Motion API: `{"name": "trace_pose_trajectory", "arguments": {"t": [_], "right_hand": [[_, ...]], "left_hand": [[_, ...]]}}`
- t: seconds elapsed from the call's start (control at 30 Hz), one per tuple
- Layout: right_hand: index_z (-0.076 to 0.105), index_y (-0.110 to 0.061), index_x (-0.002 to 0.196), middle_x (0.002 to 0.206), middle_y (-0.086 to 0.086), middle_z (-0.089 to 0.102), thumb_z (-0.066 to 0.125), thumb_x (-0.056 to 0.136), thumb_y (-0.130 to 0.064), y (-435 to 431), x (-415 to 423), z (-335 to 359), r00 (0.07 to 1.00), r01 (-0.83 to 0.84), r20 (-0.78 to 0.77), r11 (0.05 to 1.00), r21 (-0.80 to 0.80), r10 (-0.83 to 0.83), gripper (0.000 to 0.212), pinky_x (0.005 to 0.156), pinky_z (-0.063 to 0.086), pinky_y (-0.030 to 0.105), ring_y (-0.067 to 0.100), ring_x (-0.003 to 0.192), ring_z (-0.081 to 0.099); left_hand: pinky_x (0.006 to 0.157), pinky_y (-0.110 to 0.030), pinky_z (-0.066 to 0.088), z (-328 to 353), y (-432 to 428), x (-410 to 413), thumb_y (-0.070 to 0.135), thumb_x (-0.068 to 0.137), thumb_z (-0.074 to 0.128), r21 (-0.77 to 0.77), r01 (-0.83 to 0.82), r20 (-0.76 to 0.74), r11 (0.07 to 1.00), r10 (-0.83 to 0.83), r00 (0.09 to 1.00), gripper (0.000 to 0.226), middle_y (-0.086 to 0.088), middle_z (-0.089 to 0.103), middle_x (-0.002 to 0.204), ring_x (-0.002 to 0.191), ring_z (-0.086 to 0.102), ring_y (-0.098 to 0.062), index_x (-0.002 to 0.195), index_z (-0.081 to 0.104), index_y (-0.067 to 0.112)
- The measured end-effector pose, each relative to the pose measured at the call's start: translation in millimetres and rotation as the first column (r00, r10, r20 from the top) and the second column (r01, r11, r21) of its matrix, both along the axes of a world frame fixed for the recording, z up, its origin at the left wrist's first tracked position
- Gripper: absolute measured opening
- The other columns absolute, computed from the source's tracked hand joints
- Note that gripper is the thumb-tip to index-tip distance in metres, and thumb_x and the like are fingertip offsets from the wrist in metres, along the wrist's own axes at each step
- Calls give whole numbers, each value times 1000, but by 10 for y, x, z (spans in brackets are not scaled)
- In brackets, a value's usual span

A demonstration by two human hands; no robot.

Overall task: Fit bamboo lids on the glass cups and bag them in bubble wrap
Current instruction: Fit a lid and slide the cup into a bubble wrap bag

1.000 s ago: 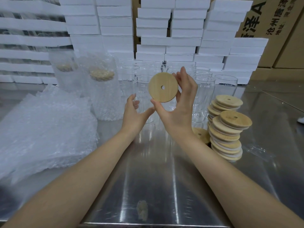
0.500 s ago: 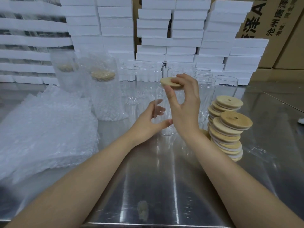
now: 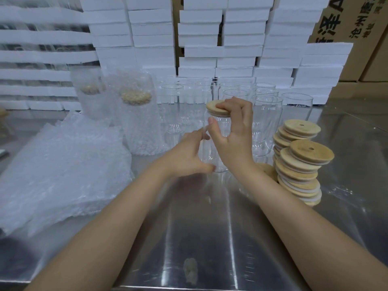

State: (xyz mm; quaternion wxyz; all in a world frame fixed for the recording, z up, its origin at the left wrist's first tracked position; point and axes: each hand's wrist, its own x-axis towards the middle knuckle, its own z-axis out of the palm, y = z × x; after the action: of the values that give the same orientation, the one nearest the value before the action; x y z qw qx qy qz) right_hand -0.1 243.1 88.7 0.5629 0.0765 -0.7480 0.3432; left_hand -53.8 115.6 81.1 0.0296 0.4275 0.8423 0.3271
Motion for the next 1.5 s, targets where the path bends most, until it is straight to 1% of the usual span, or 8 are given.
{"name": "trace_pose_trajectory", "arguments": {"t": [0.07, 0.23, 0.37, 0.57, 0.73, 0.93, 1.23, 1.5], "right_hand": [[60, 1, 109, 116, 0, 39, 64, 83, -9, 15, -6, -30, 1000, -27, -5, 1000, 15, 27, 28, 97, 30, 6, -3, 115, 39], [56, 0, 116, 122, 0, 36, 66, 84, -7, 38, 5, -44, 998, -55, 45, 998, 10, 54, 34, 97, 36, 13, -7, 115, 38], [55, 0, 118, 124, 0, 35, 65, 85, -9, 14, 3, -53, 997, -50, 57, 999, 14, 49, 36, 99, 44, 37, 18, 118, 44], [53, 1, 118, 125, 0, 34, 64, 86, -10, 3, -3, -62, 997, -53, 50, 998, 30, 51, 36, 98, 44, 48, 21, 119, 43], [52, 1, 119, 125, 3, 35, 64, 86, -10, -7, 8, -57, 997, -52, 66, 998, 28, 50, 36, 99, 44, 49, 24, 121, 43], [52, 1, 120, 127, 3, 34, 63, 87, -11, -16, 22, -49, 995, -62, 74, 998, 21, 60, 37, 100, 43, 48, 24, 122, 43], [52, 1, 121, 127, 4, 33, 64, 87, -9, -18, 25, -51, 994, -69, 89, 997, 18, 68, 37, 101, 42, 51, 27, 123, 42], [52, 1, 121, 127, 3, 33, 63, 87, -11, -8, 11, -62, 995, -58, 87, 998, 16, 57, 38, 101, 41, 50, 23, 122, 42]], "left_hand": [[95, -24, 37, 193, -117, -14, 20, 77, 69, -172, -159, -207, 972, 123, 971, 55, 4, 56, 122, 120, 47, -15, 130, 56, 24], [83, -39, 43, 575, -556, -79, 7, 85, 54, 217, -746, -372, 629, 760, 533, 24, -15, 56, 119, 115, 50, -35, 105, 67, 11], [104, -44, 32, 558, -1077, -271, 18, 91, 59, -236, -919, -256, 317, 891, 374, 42, -24, 33, 141, 132, 29, -37, 128, 47, 2], [84, -40, 42, 396, -1207, -393, 7, 92, 57, -228, -873, -117, 430, 879, 463, 8, -24, 56, 120, 112, 53, -40, 94, 50, 3], [50, -30, 31, 560, -1074, -307, 35, 80, 78, -72, -898, -92, 434, 894, 440, 45, -13, 55, 79, 63, 48, -26, 69, 44, 7], [105, -49, 30, 581, -1200, -276, 12, 94, 52, -282, -905, -182, 318, 909, 375, 39, -23, 23, 150, 134, 28, -39, 131, 44, 0], [109, -46, 24, 552, -1297, -351, -3, 93, 45, -400, -861, -195, 315, 888, 416, 24, -27, 20, 151, 140, 18, -38, 116, 50, -3], [93, -46, 43, 652, -1235, -149, -10, 86, 49, 131, -930, -90, 343, 938, 334, 47, -18, 45, 137, 118, 50, -39, 129, 56, 7]]}}
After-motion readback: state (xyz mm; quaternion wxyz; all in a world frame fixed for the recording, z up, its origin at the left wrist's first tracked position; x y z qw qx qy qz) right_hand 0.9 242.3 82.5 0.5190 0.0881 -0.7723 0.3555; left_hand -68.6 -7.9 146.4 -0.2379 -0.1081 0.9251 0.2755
